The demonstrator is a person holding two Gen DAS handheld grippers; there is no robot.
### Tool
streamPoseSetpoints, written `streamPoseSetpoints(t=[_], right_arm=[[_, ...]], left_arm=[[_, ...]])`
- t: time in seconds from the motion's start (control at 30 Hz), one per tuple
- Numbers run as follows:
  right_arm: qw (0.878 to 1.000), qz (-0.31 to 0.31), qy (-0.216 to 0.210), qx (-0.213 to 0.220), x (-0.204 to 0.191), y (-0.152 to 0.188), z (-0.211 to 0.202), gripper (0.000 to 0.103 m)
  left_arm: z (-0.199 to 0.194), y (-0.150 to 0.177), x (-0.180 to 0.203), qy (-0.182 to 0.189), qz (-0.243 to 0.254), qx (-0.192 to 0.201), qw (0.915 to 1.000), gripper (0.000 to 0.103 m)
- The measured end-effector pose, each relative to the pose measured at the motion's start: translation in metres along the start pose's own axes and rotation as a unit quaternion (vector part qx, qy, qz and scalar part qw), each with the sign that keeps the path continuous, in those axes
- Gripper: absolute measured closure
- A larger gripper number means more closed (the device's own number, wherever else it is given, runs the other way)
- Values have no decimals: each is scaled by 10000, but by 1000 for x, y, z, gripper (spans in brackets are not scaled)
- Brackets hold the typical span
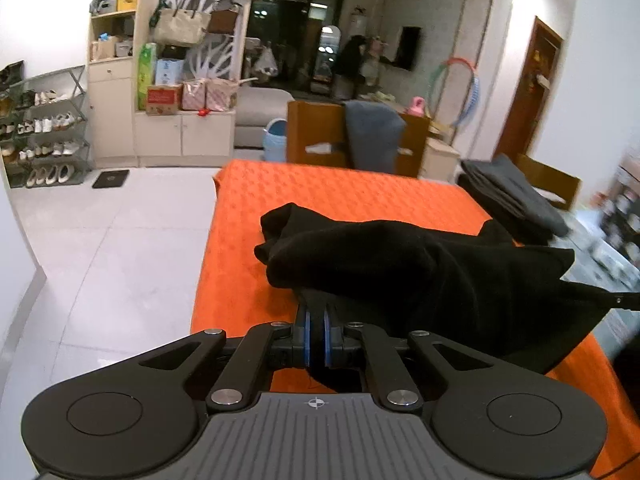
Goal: Fold clothes
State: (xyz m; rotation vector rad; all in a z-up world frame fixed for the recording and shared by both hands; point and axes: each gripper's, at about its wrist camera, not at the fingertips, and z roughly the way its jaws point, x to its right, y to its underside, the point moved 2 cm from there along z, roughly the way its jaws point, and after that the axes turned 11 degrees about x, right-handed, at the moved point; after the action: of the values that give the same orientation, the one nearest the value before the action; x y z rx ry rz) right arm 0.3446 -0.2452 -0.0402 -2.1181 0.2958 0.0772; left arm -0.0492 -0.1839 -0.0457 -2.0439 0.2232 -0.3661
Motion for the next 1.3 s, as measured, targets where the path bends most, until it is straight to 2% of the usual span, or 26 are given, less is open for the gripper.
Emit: streamPoseSetpoints(t=[0.23, 0.4, 0.63, 0.77, 0.8, 0.83, 0.9, 1.0, 1.1, 1.3], right_arm=[[9991, 228, 290, -191, -4, 89, -119, 93], [9983, 284, 442, -244, -8, 143, -186, 93], [9980, 157, 515, -330, -13, 193, -248, 93], [9978, -223, 524, -332, -21, 202, -263, 87], [9975, -372, 516, -290, -25, 199, -263, 84], [9971, -514, 497, -253, -27, 196, -264, 79], [9961, -779, 380, -190, -32, 189, -264, 70], [9923, -1232, -17, -138, -41, 179, -260, 56], [9790, -1996, -335, -245, -58, 177, -252, 47], [9423, -3246, -681, -452, -85, 175, -222, 46]], left_arm=[[-103, 51, 19, 311, 207, -17, 9993, 94], [-163, 88, 32, 460, 257, -52, 9986, 94], [-203, 119, 34, 522, 253, -79, 9983, 94], [-220, 129, 35, 521, 412, 34, 9978, 90], [-225, 128, 35, 509, 539, 133, 9972, 84], [-227, 126, 35, 522, 663, 192, 9963, 81], [-219, 124, 37, 603, 935, 175, 9936, 67], [-207, 121, 40, 723, 1343, 149, 9882, 62], [-195, 119, 43, 843, 1747, 124, 9809, 54], [-159, 127, 51, 1247, 2400, -96, 9627, 48]])
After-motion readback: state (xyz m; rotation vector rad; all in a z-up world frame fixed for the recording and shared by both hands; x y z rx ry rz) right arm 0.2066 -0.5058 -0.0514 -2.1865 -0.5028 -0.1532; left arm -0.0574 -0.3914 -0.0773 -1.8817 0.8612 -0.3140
